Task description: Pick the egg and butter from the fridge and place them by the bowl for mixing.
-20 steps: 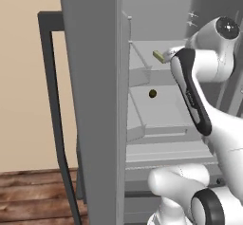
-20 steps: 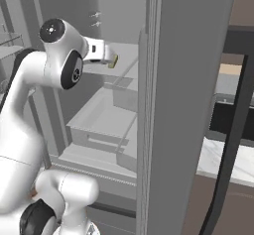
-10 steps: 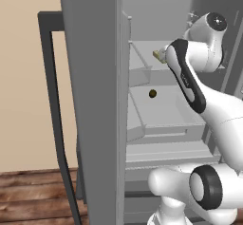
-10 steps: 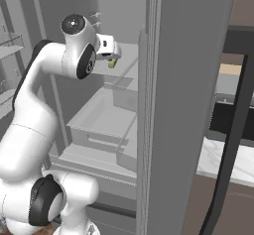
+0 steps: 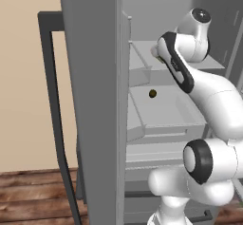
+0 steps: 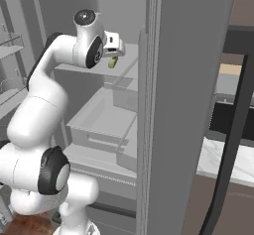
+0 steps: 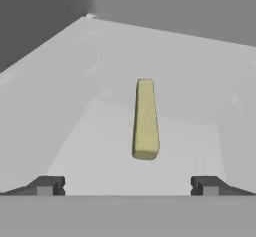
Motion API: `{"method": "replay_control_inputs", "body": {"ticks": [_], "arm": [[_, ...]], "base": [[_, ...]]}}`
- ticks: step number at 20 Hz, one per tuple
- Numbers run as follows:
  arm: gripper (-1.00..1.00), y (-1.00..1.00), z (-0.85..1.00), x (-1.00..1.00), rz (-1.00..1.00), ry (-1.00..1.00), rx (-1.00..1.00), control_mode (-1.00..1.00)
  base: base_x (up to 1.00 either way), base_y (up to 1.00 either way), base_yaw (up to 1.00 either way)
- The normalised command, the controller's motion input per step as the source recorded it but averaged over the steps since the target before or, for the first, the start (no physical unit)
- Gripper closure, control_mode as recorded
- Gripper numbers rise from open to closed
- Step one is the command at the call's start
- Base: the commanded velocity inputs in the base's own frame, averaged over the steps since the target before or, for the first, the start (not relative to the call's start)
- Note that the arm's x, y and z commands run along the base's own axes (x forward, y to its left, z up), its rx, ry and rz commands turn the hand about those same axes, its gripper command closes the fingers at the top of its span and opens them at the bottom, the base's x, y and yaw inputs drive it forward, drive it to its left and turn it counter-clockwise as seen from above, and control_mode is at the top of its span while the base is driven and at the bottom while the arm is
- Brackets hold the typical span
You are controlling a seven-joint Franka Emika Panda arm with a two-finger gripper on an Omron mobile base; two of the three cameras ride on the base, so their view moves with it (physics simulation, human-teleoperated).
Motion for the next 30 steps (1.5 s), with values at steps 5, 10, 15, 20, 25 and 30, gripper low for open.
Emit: {"method": "replay_control_inputs", "body": {"ticks": [5, 10, 15, 20, 25, 30], "arm": [[-1.00, 0.00, -0.16, 0.35, 0.00, 0.03, 0.01, -1.00], [-1.00, 0.00, -0.18, 0.37, 0.00, 0.00, 0.01, -1.00], [-1.00, 0.00, -0.19, 0.34, 0.00, 0.00, 0.00, -1.00], [-1.00, 0.00, -0.18, 0.29, 0.00, 0.00, 0.01, -1.00], [-1.00, -0.05, -0.10, 0.29, 0.00, 0.00, 0.00, -1.00], [-1.00, -0.03, -0.06, 0.34, 0.00, 0.00, 0.00, -1.00]], "base": [[0.00, 0.00, 0.00], [0.00, 0.00, 0.00], [0.00, 0.00, 0.00], [0.00, 0.00, 0.00], [0.00, 0.00, 0.00], [0.00, 0.00, 0.00]]}}
